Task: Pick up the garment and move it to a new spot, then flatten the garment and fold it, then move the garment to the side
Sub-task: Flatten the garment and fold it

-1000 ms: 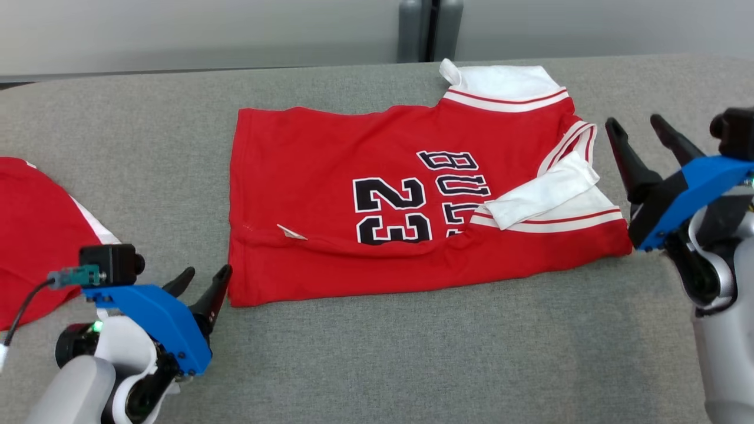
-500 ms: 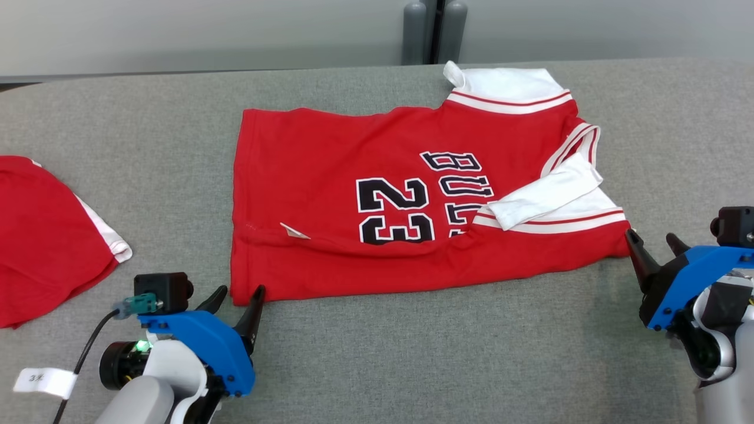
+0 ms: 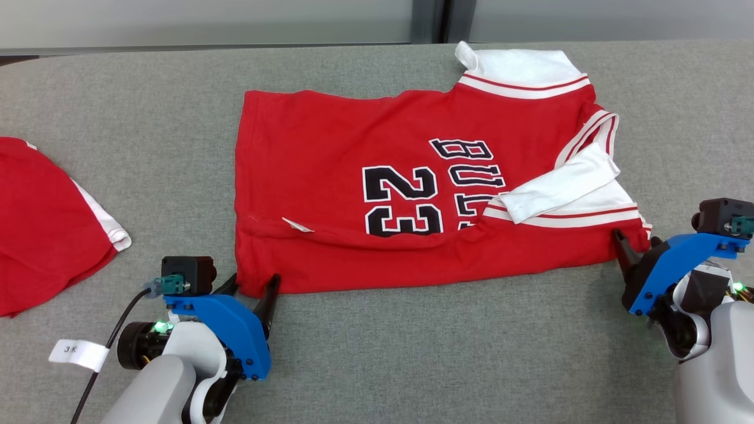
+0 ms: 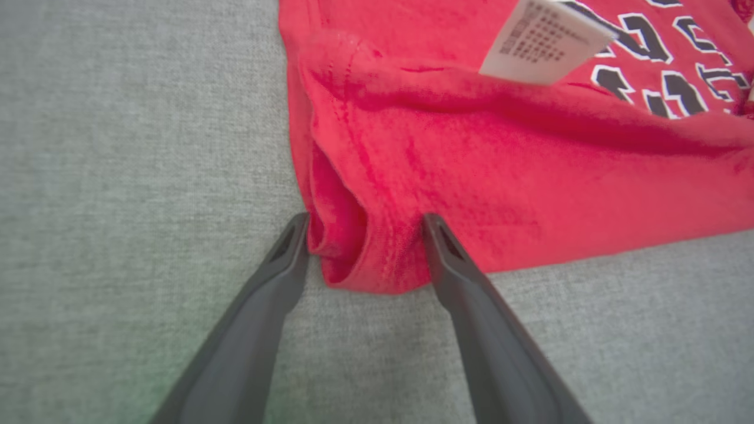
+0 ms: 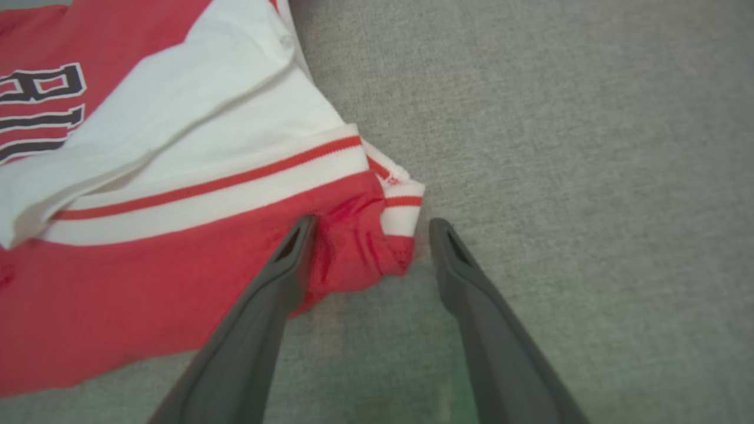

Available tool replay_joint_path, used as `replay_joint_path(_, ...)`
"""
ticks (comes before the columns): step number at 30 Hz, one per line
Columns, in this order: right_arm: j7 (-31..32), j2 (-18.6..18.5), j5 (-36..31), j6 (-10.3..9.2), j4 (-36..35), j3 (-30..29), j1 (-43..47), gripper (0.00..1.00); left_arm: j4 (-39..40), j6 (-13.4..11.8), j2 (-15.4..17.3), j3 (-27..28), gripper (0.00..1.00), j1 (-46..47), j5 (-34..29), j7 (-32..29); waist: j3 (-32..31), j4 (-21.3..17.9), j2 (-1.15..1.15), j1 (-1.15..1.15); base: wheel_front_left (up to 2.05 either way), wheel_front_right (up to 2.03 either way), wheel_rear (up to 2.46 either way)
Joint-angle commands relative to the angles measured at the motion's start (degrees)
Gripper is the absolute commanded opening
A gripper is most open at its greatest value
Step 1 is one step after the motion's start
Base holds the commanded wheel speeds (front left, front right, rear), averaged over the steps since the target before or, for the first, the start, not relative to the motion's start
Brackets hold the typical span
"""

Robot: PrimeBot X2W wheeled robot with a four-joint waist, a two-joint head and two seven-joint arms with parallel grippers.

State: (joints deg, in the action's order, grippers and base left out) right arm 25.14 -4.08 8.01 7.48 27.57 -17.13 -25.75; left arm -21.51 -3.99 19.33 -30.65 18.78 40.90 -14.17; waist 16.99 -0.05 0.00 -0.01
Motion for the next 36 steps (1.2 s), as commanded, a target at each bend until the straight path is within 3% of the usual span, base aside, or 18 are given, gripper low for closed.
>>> replay_joint_path(1, 0.2, 0.3, -0.2, 0.03, 0.9, 0.2, -0.3, 1.00, -2.8, 0.2, -0.9, -2.0, 1.00, -2.3, 0.6, -2.6, 0.1, 0.0, 0.00, 0.01, 0.00, 0.00, 0.00)
replay_joint_path(2, 0.3, 0.5, -0.2, 0.03, 1.5, 0.6, -0.3, 1.00, -3.1, 0.6, -1.2, -2.3, 0.53, -2.4, 0.9, -3.0, 0.1, 0.0, 0.00, 0.01, 0.00, 0.00, 0.00)
replay_joint_path(3, -0.1, 0.6, -0.3, 0.03, 1.8, 0.9, -0.4, 0.48, -3.4, 1.1, -1.4, -2.6, 0.01, -2.5, 1.3, -3.5, 0.2, 0.0, 0.00, 0.01, 0.00, 0.00, 0.00)
replay_joint_path(4, -0.4, 0.7, -0.2, 0.03, 2.0, 1.1, -0.4, 0.00, -3.5, 1.5, -1.7, -2.5, 0.00, -2.6, 1.8, -3.5, 0.2, -0.1, 0.00, 0.01, 0.00, 0.00, 0.00)
replay_joint_path(9, -2.6, 0.5, 1.2, 0.02, 0.0, 1.1, 0.4, 0.00, -3.2, 2.1, -1.3, -1.3, 0.00, -3.9, 3.1, -1.8, -0.6, -0.7, 0.00, 0.01, 0.00, 0.00, 0.00)
replay_joint_path(15, -2.0, 0.8, 3.6, 0.02, -7.6, 0.6, 5.9, 0.00, 2.2, 1.8, 0.1, 0.4, 0.00, -6.5, 4.8, -0.8, -2.4, -1.1, 0.00, 0.01, 0.00, 0.00, 0.00)
replay_joint_path(23, 0.7, 1.1, 8.3, 0.02, -21.0, 0.4, 18.5, 0.00, 14.0, -1.7, 5.8, 2.0, 0.00, -14.4, 5.8, -3.1, -4.9, -1.8, 0.00, 0.01, 0.00, 0.00, 0.00)
replay_joint_path(30, 1.1, 1.1, 13.7, 0.02, -24.4, 1.2, 26.5, 0.00, 22.0, -5.9, 9.9, 2.0, 0.00, -20.8, 5.6, -6.5, -6.3, -1.9, 0.00, 0.01, 0.00, 0.00, 0.00)
replay_joint_path(31, 0.9, 1.1, 14.0, 0.02, -24.2, 1.2, 27.2, 0.02, 22.7, -6.1, 9.9, 1.8, 0.12, -21.7, 6.1, -7.1, -6.5, -1.9, 0.00, 0.01, 0.00, 0.00, 0.00)
replay_joint_path(32, 0.6, 1.1, 14.0, 0.02, -24.0, 1.3, 27.7, 1.00, 23.3, -6.2, 9.9, 1.7, 0.68, -22.2, 6.4, -7.3, -6.7, -1.8, 0.00, 0.01, 0.00, 0.00, 0.00)
replay_joint_path(33, 0.4, 1.1, 14.1, 0.02, -23.7, 1.1, 28.1, 1.00, 23.8, -6.5, 9.8, 1.6, 1.00, -22.4, 6.5, -7.4, -6.8, -1.8, 0.00, 0.01, 0.00, 0.00, 0.00)
replay_joint_path(36, 0.0, 1.1, 13.3, 0.03, -23.5, 1.0, 28.5, 1.00, 24.7, -7.0, 9.6, 1.7, 1.00, -22.8, 6.4, -7.0, -7.2, -1.5, 0.00, 0.01, 0.00, 0.00, 0.00)
